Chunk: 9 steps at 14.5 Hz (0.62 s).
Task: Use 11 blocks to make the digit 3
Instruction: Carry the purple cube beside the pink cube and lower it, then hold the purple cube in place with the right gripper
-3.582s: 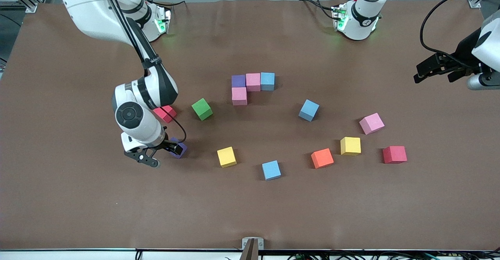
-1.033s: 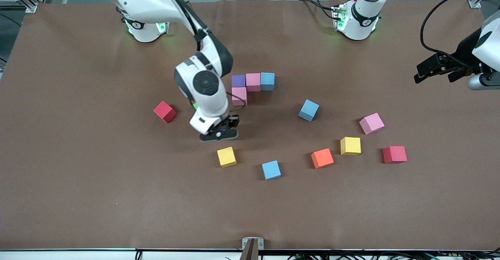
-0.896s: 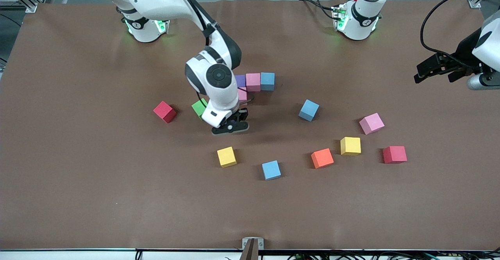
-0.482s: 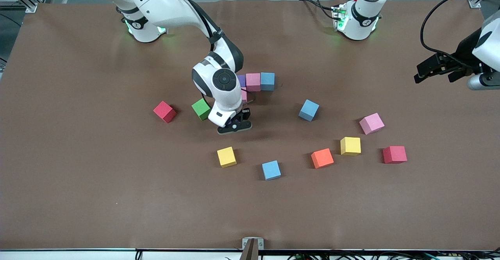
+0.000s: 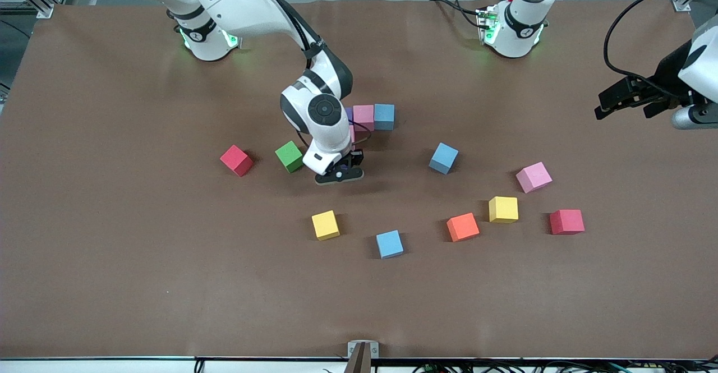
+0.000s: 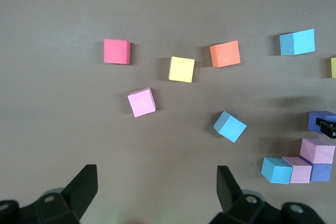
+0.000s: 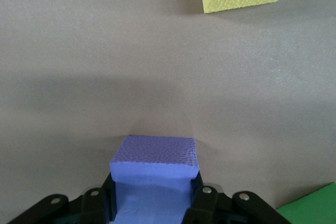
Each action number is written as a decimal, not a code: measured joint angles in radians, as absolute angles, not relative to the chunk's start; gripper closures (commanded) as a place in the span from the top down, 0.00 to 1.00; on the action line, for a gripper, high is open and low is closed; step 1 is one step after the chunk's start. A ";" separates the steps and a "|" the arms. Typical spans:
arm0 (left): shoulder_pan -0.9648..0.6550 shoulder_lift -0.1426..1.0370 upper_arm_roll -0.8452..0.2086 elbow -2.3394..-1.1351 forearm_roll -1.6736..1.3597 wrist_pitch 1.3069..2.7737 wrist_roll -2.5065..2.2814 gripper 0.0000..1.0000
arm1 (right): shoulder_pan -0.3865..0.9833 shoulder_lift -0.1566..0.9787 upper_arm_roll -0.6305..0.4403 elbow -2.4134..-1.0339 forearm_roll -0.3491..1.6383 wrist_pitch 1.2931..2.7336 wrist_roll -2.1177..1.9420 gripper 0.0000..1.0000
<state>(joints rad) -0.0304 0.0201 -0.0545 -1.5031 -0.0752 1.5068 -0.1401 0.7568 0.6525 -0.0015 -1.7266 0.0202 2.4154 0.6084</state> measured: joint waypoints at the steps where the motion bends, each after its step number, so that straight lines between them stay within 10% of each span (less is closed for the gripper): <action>1: -0.030 0.020 -0.055 -1.503 -0.075 1.507 -0.140 1.00 | 0.758 0.649 -0.002 -1.736 0.020 2.427 0.615 0.00; 9: -0.030 0.020 -0.054 -1.503 -0.075 1.507 -0.140 1.00 | 0.791 0.639 -0.003 -1.751 0.020 2.428 0.667 0.00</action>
<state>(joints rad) -0.0297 0.0201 -0.0544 -1.5031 -0.0752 1.5068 -0.1401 0.7913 0.6387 -0.0033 -1.7511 0.0201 2.4276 0.6674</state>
